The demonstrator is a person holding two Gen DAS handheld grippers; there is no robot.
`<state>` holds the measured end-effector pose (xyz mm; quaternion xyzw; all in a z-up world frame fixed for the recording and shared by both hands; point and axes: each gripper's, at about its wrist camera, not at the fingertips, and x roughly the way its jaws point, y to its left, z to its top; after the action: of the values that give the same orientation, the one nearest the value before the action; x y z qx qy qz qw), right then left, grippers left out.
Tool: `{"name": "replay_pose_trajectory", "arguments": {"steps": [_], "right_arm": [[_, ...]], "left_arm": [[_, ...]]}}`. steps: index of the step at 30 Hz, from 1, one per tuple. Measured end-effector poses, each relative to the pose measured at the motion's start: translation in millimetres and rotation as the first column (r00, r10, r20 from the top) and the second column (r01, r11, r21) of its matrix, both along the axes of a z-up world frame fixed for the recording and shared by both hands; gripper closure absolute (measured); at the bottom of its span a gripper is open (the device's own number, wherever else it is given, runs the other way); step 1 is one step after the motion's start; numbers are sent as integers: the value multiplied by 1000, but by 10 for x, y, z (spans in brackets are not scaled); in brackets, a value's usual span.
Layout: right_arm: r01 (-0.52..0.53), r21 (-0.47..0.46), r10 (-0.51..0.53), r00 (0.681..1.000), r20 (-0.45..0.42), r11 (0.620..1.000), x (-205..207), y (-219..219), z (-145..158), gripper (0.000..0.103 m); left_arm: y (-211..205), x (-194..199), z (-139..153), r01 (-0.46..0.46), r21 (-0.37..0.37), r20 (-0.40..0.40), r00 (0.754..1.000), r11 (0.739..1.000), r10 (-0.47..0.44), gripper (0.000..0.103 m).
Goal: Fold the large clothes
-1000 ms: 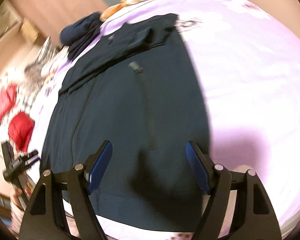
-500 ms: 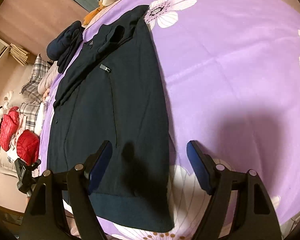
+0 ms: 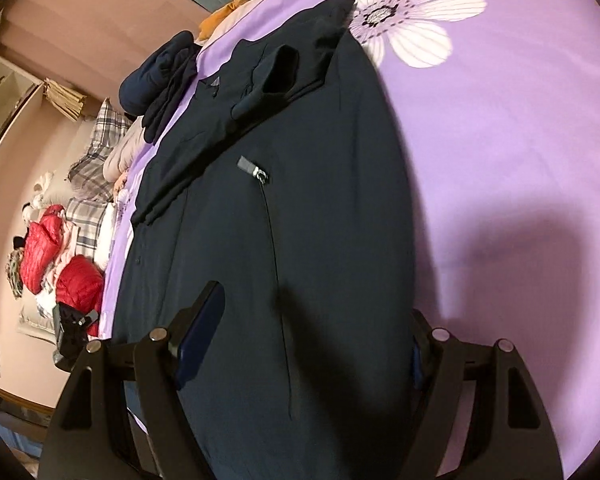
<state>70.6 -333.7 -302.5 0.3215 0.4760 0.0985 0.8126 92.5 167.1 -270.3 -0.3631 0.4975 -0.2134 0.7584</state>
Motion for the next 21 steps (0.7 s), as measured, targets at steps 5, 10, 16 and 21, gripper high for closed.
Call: {"name": "replay_pose_trajectory", "arguments": {"steps": [5,10,16,21], "right_arm": [[-2,55,3,1000,-1,999,80,-8,-25,26],[-36,110,39,999,-19,993,-98,-53,-33,32],[-64,147,70,997,-37,987,-415,-64,-57,34],[-77,169,85,996,-40,983,-605,18,-74,34]], "left_arm": [[-3,-35,1,27,-15,6,1000,1000,-27,6],[14,-160,-11,78,-43,5,997,996,-78,6],[-13,-418,8,125,-39,15,992,991,-125,6],[-43,-567,13,109,-66,20,994,992,-108,6]]}}
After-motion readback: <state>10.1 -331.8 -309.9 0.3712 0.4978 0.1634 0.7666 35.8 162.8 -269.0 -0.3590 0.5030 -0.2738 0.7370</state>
